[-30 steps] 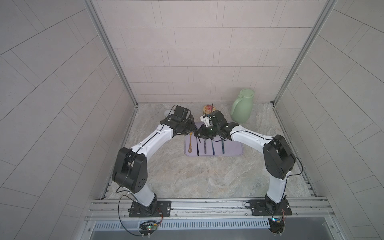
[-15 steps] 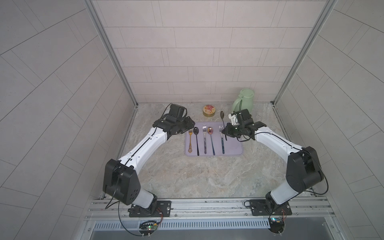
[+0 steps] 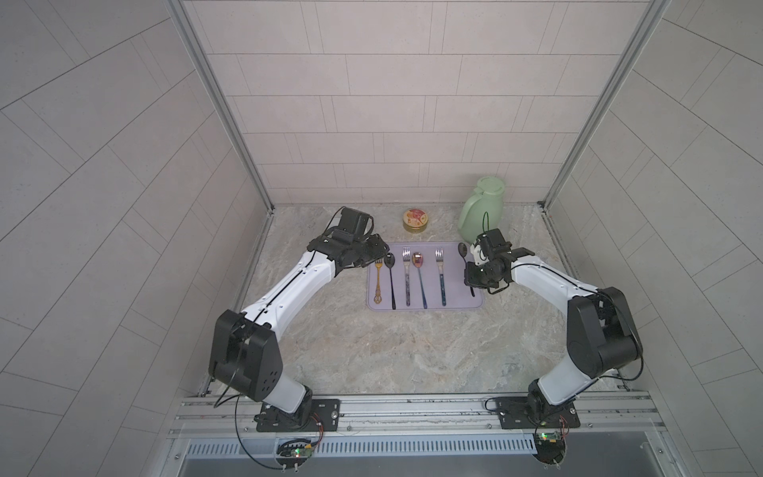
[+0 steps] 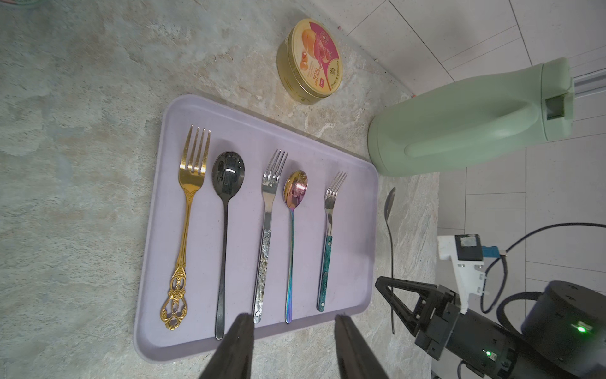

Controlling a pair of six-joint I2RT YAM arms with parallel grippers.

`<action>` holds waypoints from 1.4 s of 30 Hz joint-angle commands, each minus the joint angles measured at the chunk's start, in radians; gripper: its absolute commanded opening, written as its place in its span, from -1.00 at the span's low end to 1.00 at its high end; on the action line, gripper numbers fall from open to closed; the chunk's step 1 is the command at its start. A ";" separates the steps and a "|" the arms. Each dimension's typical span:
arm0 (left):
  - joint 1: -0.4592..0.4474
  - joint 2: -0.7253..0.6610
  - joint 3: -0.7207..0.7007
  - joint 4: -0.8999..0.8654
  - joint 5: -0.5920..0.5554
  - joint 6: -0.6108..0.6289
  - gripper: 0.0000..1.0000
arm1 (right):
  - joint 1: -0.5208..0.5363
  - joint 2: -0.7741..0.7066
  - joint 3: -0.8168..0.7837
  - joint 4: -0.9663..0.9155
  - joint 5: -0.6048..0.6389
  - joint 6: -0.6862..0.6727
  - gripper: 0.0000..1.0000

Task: Set the spoon and fork side by side
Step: Place the spoon on the tray.

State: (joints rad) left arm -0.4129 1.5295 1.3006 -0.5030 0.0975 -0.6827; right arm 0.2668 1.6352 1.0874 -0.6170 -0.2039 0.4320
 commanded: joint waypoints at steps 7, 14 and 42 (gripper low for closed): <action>-0.003 0.012 -0.012 -0.012 0.012 0.024 -0.16 | 0.009 0.103 0.022 0.057 -0.038 -0.021 -1.00; -0.001 0.026 -0.012 -0.010 0.014 0.025 -0.18 | 0.038 0.144 0.038 0.062 -0.019 -0.006 -1.00; -0.003 0.047 -0.031 0.005 0.031 0.025 -0.20 | 0.052 0.213 0.091 0.028 0.056 0.050 -0.36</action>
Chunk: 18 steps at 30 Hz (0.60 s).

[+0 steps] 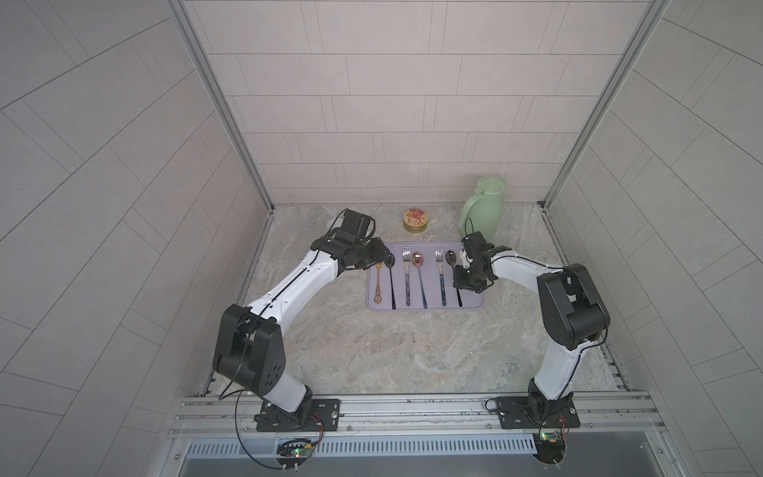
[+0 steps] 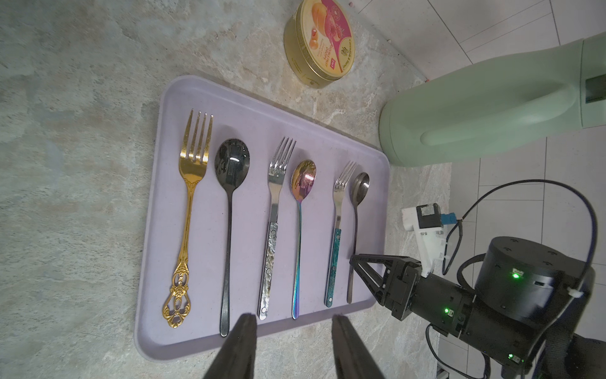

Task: Set the spoon and fork side by side
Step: Place the spoon on the tray.

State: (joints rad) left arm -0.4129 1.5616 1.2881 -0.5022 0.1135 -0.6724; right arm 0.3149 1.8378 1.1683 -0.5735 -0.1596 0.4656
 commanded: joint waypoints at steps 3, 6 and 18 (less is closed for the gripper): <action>-0.004 0.016 -0.025 0.015 0.019 0.011 -0.20 | 0.005 0.011 -0.003 0.009 -0.022 0.028 -0.36; -0.014 0.033 -0.031 0.031 0.029 0.008 -0.21 | 0.009 0.016 -0.009 0.029 -0.058 0.029 -0.36; -0.252 0.347 0.184 -0.065 -0.169 0.054 -0.21 | -0.001 -0.082 0.003 -0.021 -0.031 0.028 -0.37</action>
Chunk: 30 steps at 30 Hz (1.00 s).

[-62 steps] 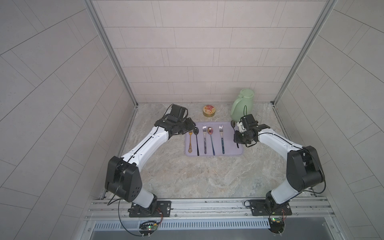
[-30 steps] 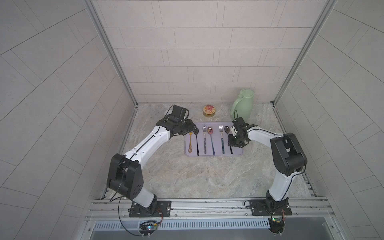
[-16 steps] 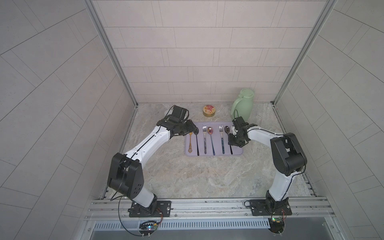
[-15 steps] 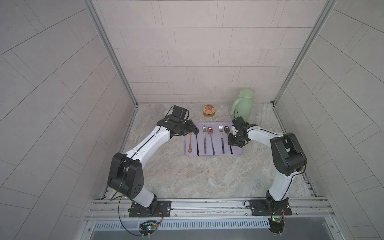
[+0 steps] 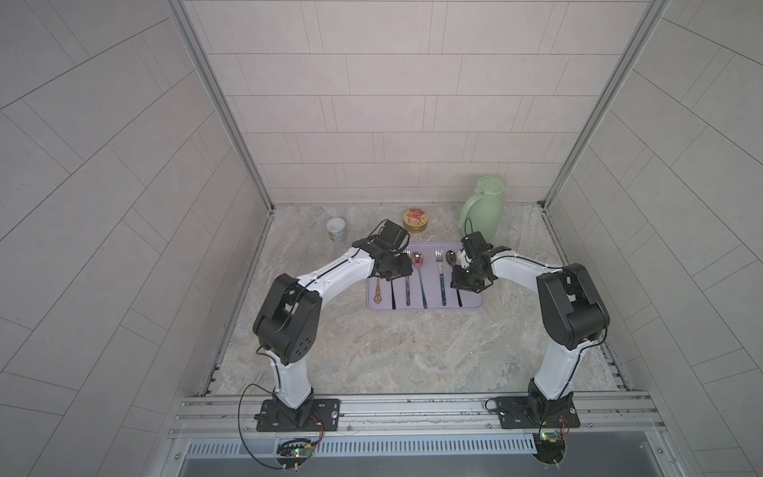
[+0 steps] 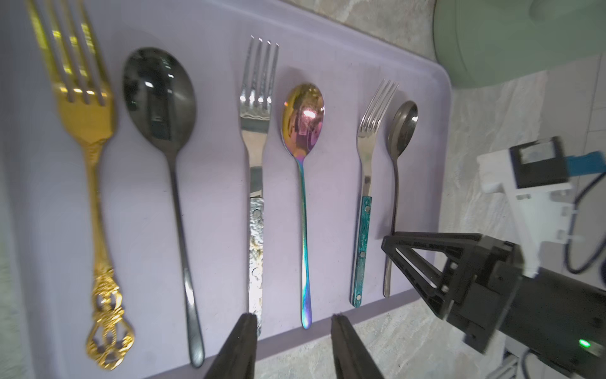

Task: Set the spoon and fork side by side
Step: Place the spoon on the tray, then reset both arms

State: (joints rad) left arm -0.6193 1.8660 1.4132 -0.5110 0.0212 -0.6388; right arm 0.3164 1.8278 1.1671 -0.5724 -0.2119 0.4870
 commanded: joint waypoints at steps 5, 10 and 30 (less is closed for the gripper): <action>-0.116 0.159 0.164 -0.119 -0.149 0.008 -0.21 | -0.014 -0.145 -0.014 -0.039 0.049 0.007 -0.37; -0.143 0.156 0.171 -0.111 -0.203 0.027 -0.27 | -0.021 -0.229 -0.061 -0.011 0.094 -0.021 -0.37; 0.238 -0.522 -0.576 0.563 -0.776 0.506 0.81 | -0.082 -0.681 -0.568 0.688 0.590 -0.390 0.70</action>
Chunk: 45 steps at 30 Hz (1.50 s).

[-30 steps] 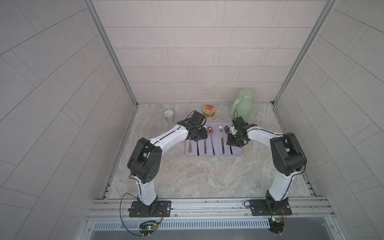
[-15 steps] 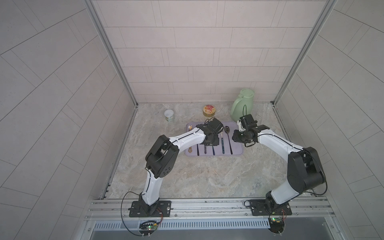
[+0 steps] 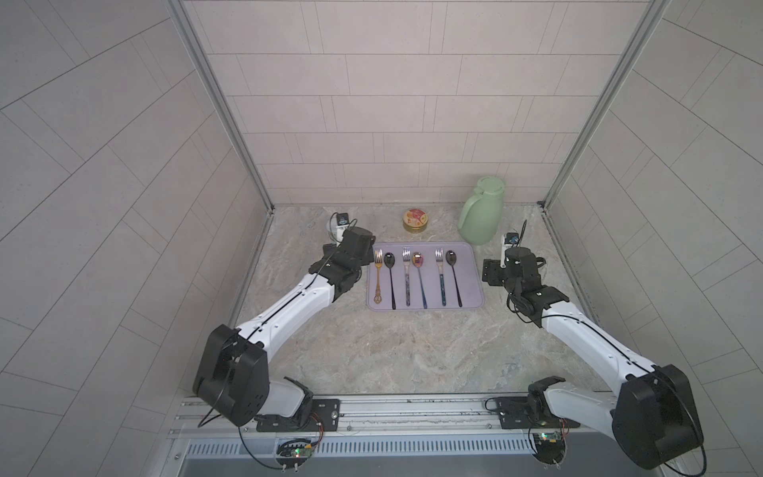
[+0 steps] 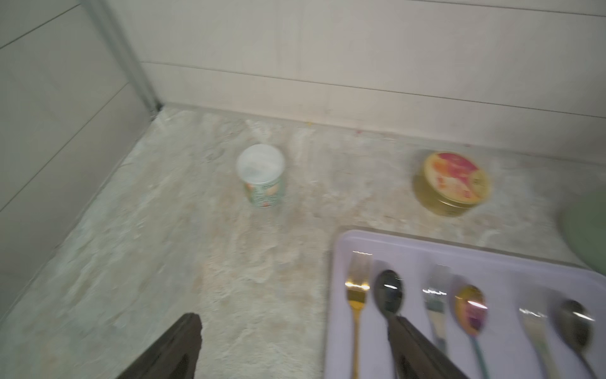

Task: Set the spoon and fork side by side
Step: Reset both arms

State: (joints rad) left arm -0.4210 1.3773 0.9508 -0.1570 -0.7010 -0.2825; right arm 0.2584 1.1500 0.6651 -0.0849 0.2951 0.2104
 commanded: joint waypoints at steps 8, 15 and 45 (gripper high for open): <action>0.220 -0.056 -0.429 0.613 0.069 0.270 1.00 | -0.176 0.160 -0.303 0.753 -0.008 -0.105 0.70; 0.353 -0.007 -0.481 0.726 0.295 0.189 1.00 | -0.209 0.262 -0.290 0.857 -0.030 -0.123 0.67; 0.353 0.152 -0.523 0.924 0.357 0.221 1.00 | -0.222 0.386 -0.283 0.953 -0.074 -0.126 1.00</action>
State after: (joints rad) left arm -0.0677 1.5459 0.4145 0.7616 -0.3382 -0.0559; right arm 0.0380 1.5414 0.3817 0.8459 0.2237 0.0860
